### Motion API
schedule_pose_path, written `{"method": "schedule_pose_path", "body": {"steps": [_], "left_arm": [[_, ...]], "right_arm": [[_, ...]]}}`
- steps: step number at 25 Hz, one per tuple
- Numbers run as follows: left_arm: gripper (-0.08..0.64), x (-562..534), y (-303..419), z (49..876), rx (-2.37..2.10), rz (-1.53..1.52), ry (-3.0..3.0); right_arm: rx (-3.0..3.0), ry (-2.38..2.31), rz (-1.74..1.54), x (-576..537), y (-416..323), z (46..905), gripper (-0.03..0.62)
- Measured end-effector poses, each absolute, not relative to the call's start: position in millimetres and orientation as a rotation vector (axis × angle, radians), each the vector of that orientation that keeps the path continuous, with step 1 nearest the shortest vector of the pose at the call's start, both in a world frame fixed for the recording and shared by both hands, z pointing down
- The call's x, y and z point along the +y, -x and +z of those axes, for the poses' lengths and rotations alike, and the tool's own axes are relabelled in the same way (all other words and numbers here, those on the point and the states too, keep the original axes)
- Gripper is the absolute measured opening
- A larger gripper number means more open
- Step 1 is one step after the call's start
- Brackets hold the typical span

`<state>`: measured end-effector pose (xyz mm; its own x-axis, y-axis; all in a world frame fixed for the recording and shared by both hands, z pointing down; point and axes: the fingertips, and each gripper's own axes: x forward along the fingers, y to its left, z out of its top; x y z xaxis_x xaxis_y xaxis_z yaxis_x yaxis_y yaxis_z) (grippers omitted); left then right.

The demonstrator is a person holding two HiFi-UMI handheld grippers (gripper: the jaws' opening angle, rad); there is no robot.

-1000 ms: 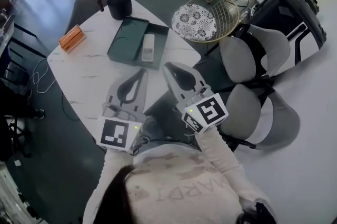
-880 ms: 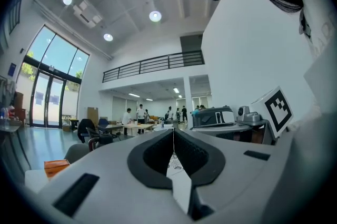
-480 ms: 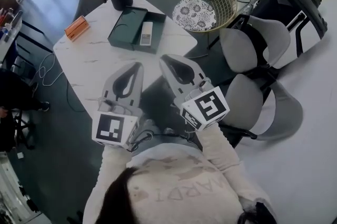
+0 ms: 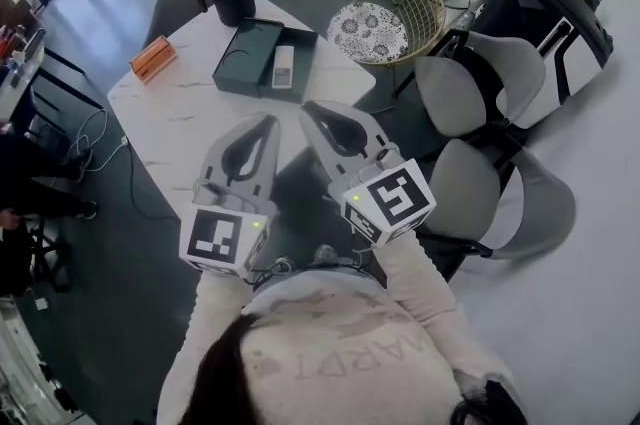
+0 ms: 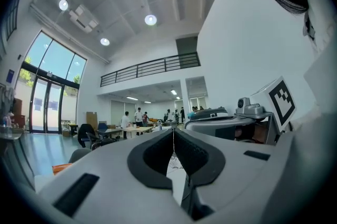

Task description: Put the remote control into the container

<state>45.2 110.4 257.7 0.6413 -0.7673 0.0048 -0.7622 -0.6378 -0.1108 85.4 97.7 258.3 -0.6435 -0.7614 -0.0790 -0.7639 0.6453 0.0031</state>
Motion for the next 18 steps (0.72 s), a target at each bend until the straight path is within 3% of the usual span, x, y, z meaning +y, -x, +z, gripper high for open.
{"method": "schedule_pose_path", "body": {"steps": [18], "left_arm": [[0.012, 124.0, -3.0, 247.4, 1.250, -0.041, 2.754]], "right_arm": [[2.782, 1.336, 0.019, 113.6, -48.6, 256.0, 0.028]]}}
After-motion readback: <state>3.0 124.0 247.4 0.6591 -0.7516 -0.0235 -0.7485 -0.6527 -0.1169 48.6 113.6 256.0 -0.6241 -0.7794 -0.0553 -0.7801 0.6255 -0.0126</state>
